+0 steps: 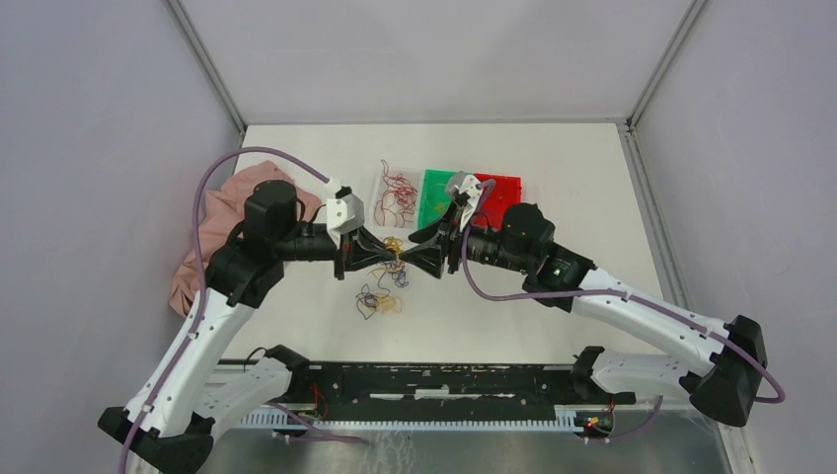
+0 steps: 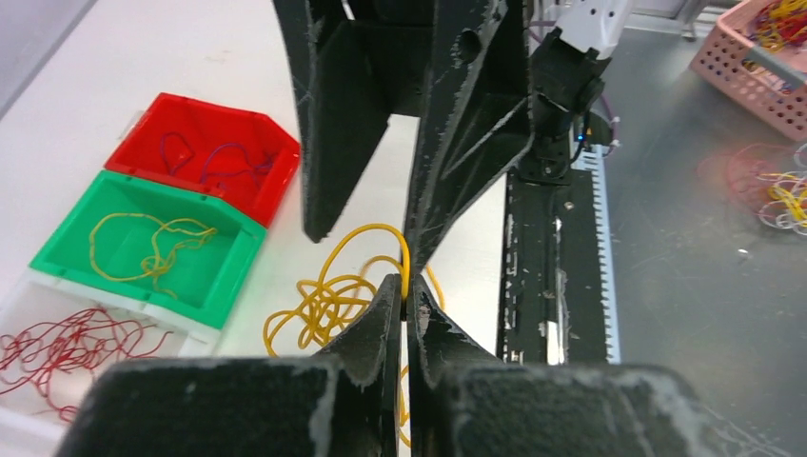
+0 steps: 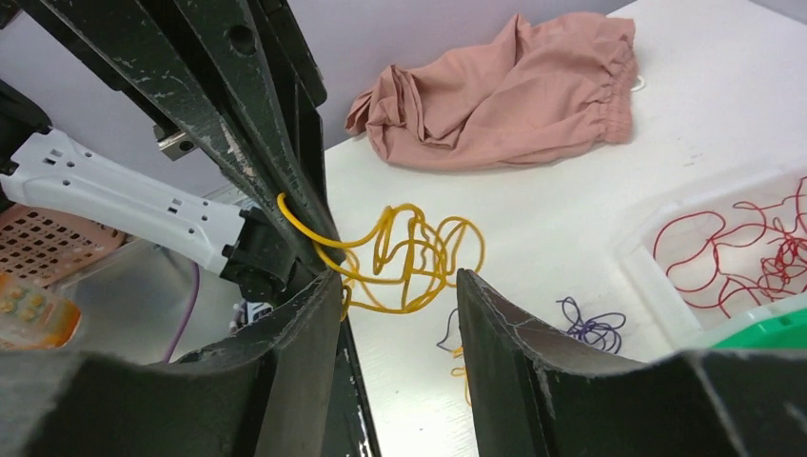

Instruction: Untangle the cables

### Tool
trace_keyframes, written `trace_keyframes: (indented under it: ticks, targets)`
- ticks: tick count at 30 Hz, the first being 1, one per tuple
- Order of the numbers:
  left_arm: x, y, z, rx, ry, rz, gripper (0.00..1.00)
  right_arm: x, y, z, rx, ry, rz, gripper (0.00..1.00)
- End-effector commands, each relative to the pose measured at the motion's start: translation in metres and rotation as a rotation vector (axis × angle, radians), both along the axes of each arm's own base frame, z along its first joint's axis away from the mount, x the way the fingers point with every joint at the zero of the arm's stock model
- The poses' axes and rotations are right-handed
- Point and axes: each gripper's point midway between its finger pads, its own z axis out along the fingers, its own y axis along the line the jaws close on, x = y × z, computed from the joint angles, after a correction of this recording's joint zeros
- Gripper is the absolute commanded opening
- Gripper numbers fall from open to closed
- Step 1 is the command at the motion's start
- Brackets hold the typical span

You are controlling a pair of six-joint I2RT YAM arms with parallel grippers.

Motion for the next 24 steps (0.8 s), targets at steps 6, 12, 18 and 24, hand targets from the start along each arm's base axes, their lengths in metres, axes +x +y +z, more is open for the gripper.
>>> trace_keyframes:
  ticks: [6, 12, 18, 24]
  targets:
    - [-0.021, -0.006, 0.027, -0.061, 0.079, -0.101, 0.03, 0.015, 0.002, 0.057, 0.201, -0.170, -0.074, 0.56]
    - [-0.026, -0.008, 0.031, -0.071, 0.122, -0.135, 0.03, 0.018, 0.004, 0.063, 0.271, -0.151, -0.088, 0.57]
    - [-0.033, -0.008, 0.031, -0.066, 0.151, -0.172, 0.03, 0.010, -0.005, 0.064, 0.307, -0.148, -0.081, 0.58]
    - [-0.033, -0.008, 0.038, -0.066, 0.140, -0.179, 0.03, -0.015, -0.028, 0.059, 0.209, -0.180, -0.032, 0.64]
